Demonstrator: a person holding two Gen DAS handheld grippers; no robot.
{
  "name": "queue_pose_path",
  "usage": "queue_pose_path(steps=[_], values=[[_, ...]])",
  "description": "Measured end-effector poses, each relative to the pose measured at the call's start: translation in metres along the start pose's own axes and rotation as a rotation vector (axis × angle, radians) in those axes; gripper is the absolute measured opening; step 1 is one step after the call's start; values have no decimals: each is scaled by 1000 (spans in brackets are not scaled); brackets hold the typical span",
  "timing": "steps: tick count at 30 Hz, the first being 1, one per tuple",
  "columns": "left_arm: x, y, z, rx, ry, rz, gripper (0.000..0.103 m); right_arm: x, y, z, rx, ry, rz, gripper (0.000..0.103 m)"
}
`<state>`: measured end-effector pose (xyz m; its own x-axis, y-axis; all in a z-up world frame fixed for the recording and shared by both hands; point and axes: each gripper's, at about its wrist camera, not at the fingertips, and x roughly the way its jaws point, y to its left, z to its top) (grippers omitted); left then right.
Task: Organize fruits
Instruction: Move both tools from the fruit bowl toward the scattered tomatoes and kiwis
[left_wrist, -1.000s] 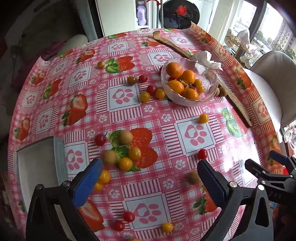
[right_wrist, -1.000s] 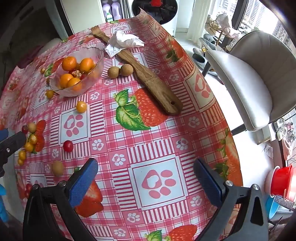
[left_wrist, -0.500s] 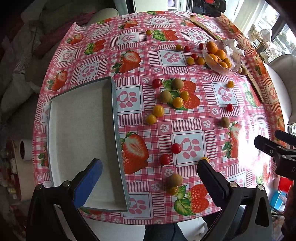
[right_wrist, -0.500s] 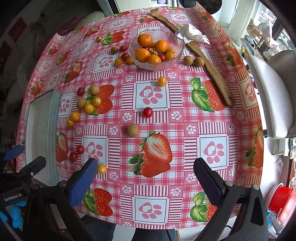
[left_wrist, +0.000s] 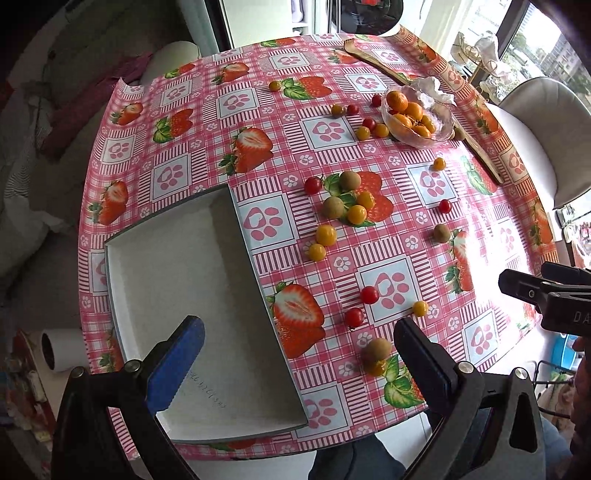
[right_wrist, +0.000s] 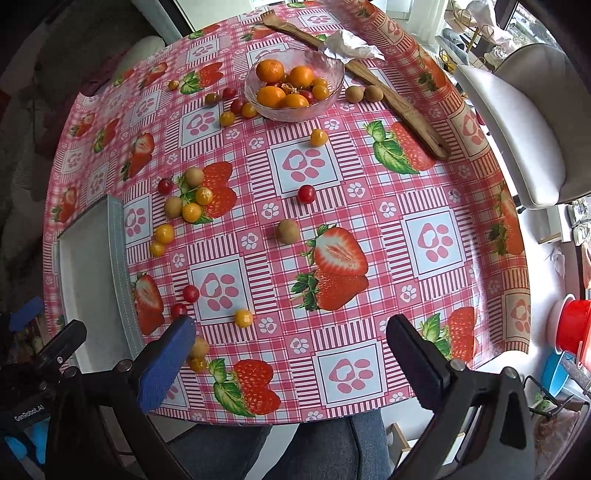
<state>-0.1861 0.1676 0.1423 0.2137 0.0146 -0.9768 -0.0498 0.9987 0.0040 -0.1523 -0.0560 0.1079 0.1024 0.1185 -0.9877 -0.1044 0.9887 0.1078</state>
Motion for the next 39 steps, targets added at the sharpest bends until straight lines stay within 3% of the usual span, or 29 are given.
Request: queue_pose_path(steps=[16,39], values=[[-6,6,-3,3,-41,-24,103,-12,16,-5,-13,-17,-50,103],[-7,18,-12,33,-52,-9,103,-14,25,-24,47,-52,-49,103]])
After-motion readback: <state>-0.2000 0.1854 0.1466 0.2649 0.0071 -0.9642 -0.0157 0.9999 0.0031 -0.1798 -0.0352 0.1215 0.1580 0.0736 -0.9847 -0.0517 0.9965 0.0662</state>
